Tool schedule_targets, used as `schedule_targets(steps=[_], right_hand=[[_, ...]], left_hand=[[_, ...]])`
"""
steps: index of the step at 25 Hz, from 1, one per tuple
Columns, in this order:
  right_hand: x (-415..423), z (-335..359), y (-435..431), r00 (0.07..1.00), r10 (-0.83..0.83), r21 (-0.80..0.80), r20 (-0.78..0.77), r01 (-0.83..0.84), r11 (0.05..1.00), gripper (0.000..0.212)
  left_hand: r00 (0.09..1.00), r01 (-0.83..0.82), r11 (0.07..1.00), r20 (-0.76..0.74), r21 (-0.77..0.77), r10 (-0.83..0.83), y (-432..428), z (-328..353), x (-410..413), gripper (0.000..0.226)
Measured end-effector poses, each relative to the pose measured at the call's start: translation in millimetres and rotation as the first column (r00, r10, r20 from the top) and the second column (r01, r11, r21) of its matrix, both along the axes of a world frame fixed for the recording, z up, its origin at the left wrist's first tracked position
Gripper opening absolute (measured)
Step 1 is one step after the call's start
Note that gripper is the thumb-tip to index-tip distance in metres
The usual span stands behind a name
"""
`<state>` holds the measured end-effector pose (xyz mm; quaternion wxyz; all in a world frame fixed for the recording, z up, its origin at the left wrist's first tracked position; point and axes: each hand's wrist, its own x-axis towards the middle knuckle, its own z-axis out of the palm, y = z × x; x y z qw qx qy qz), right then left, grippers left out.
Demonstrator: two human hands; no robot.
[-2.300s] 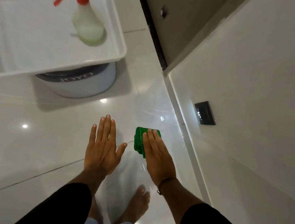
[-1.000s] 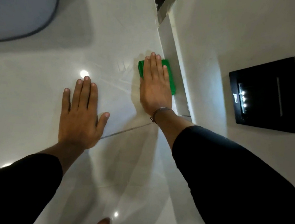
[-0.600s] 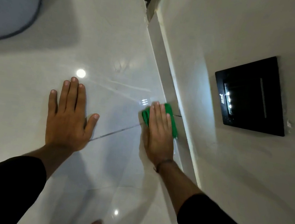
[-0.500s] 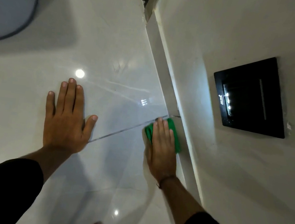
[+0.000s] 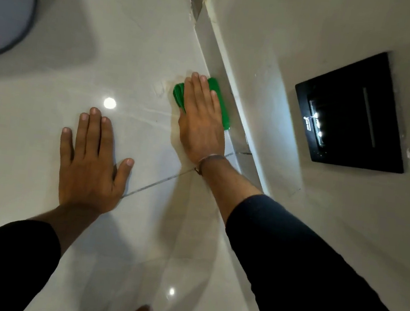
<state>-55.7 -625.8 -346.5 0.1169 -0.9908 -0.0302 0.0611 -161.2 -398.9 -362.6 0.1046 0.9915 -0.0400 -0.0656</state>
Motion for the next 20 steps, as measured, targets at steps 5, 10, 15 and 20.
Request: schedule_targets(steps=[5,10,15,20], right_hand=[[-169.3,10.8,-63.9,0.993,-0.039,-0.019,-0.109,0.037,0.999,0.065],[-303.3,21.8,-107.0,0.952,-0.129,-0.172,-0.277,0.083,0.982,0.059],[-150.5,14.7,-59.4,0.993,0.025,-0.033,-0.112,-0.029,0.999,0.058],[24.8,4.9,12.8,0.999,-0.033,0.039,-0.011,0.033,0.999,0.068]], left_hand=[[1.000,0.002,1.000,-0.006,-0.010,-0.002,0.5,-0.4,0.3,0.088],[1.000,0.004,1.000,0.001,-0.010,-0.004,0.1,-0.7,-0.4,0.088],[1.000,0.002,1.000,0.000,0.001,-0.002,-0.8,-0.2,-1.3,0.088],[1.000,0.009,1.000,-0.005,0.020,-0.009,0.8,-1.5,-1.0,0.089]])
